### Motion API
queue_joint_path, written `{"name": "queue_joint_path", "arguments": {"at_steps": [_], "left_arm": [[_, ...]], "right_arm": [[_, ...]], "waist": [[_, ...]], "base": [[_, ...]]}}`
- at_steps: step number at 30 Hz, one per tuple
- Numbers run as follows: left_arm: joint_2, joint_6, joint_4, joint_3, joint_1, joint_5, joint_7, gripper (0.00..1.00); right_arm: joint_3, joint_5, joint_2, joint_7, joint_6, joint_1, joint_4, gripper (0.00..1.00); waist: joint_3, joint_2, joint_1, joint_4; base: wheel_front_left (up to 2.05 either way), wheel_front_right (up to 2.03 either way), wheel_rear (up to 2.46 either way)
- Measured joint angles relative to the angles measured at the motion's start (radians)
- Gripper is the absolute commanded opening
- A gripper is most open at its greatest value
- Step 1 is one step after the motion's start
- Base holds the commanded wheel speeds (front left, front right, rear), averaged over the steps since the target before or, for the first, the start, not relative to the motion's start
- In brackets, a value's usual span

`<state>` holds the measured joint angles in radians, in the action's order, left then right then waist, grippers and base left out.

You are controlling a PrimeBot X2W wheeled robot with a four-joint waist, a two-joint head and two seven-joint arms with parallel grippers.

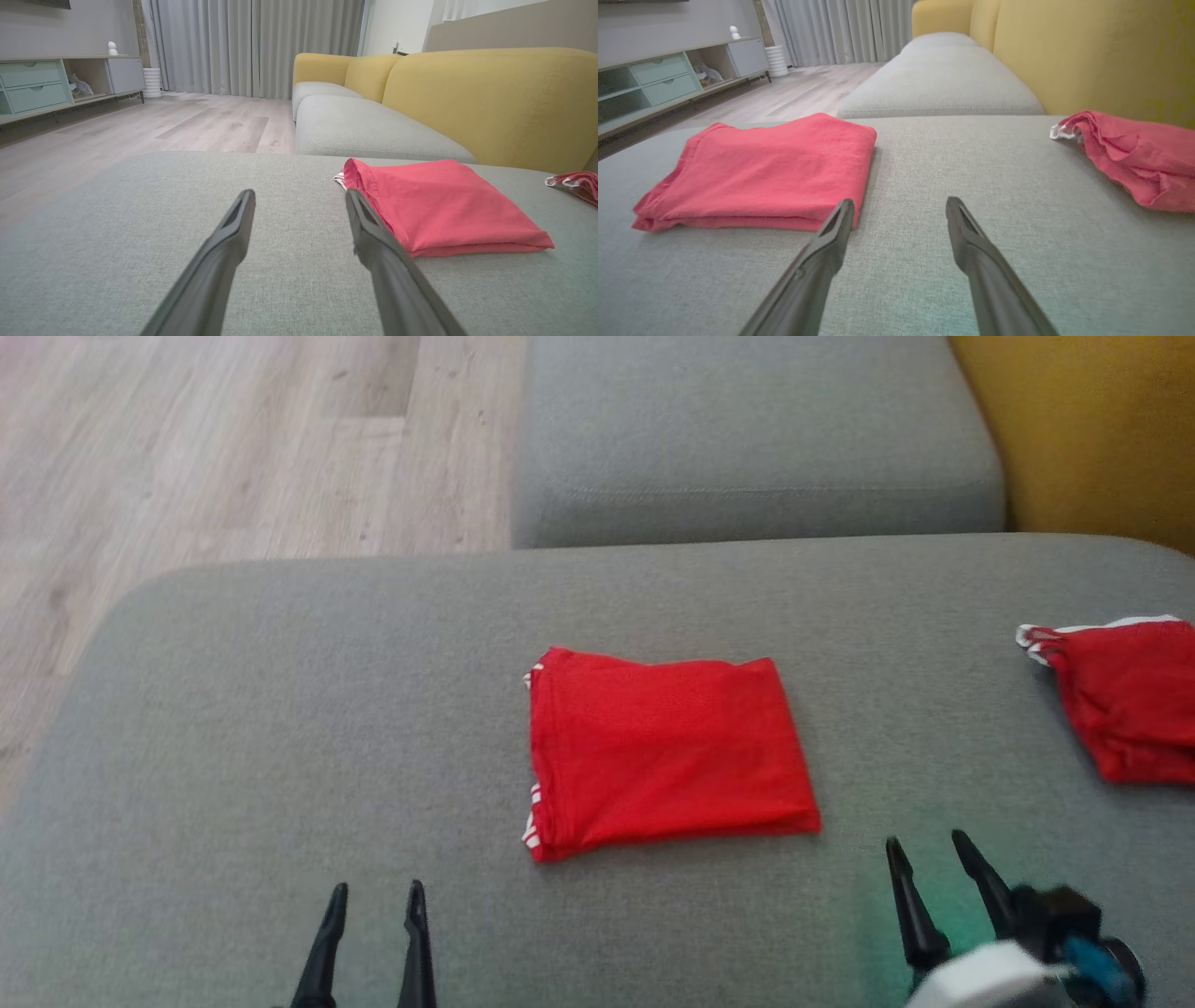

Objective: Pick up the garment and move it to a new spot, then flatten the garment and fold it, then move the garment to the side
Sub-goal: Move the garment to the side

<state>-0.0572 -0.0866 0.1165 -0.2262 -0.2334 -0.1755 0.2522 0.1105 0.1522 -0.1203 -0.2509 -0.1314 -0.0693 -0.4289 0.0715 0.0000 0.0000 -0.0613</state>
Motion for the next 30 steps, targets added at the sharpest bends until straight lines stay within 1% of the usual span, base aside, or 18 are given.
{"name": "queue_joint_path", "arguments": {"at_steps": [4, 11, 15, 18, 19, 20, 21, 22, 26, 30], "left_arm": [[0.000, 0.009, 0.003, -0.013, 0.000, 0.001, 0.000, 1.00], [0.000, 0.008, 0.008, -0.059, 0.006, 0.000, 0.000, 1.00], [0.000, 0.008, 0.015, -0.082, 0.040, 0.000, 0.000, 1.00], [0.000, 0.008, 0.018, -0.097, 0.068, 0.000, 0.000, 1.00], [0.000, 0.008, 0.018, -0.097, 0.068, 0.000, 0.000, 1.00], [0.000, 0.008, 0.019, -0.098, 0.071, 0.000, 0.000, 1.00], [0.000, 0.007, 0.022, -0.098, 0.071, 0.000, 0.000, 1.00], [0.000, 0.007, 0.026, -0.098, 0.071, 0.000, 0.000, 1.00], [0.000, -0.002, 0.029, -0.099, 0.071, -0.001, 0.000, 1.00], [0.000, -0.006, 0.024, -0.099, 0.073, -0.007, 0.000, 1.00]], "right_arm": [[0.006, 0.064, 0.020, 0.016, 0.000, 0.122, -0.139, 1.00], [0.037, 0.136, 0.016, 0.156, 0.000, 0.359, -0.337, 1.00], [0.055, 0.189, 0.009, 0.210, 0.000, 0.437, -0.441, 1.00], [0.067, 0.207, 0.006, 0.217, 0.000, 0.475, -0.515, 1.00], [0.067, 0.207, 0.006, 0.217, 0.000, 0.475, -0.515, 0.97], [0.071, 0.218, 0.007, 0.218, 0.000, 0.485, -0.536, 0.63], [0.075, 0.233, 0.008, 0.221, 0.000, 0.494, -0.554, 0.33], [0.083, 0.247, 0.008, 0.225, 0.000, 0.502, -0.564, 0.00], [0.134, 0.281, 0.008, 0.204, 0.000, 0.526, -0.580, 0.00], [0.189, 0.278, -0.010, 0.151, 0.000, 0.542, -0.582, 0.00]], "waist": [[-0.024, 0.0000, 0.0000, -0.022], [-0.070, 0.0000, 0.0001, -0.069], [-0.100, 0.0000, 0.0002, -0.105], [-0.119, 0.0000, 0.0002, -0.129], [-0.119, 0.0000, 0.0002, -0.129], [-0.124, 0.0000, 0.0002, -0.135], [-0.128, 0.0000, 0.0002, -0.139], [-0.132, 0.0000, 0.0001, -0.142], [-0.141, 0.0000, 0.0001, -0.135], [-0.154, 0.0000, 0.0001, -0.093]], "base": [[0.00, 0.00, 0.00], [0.00, 0.00, 0.00], [0.00, 0.00, 0.00], [0.00, 0.00, 0.00], [0.00, 0.00, 0.00], [0.00, 0.00, 0.00], [0.00, 0.00, 0.00], [0.00, 0.00, 0.00], [0.00, 0.00, 0.00], [0.00, 0.00, 0.00]]}}
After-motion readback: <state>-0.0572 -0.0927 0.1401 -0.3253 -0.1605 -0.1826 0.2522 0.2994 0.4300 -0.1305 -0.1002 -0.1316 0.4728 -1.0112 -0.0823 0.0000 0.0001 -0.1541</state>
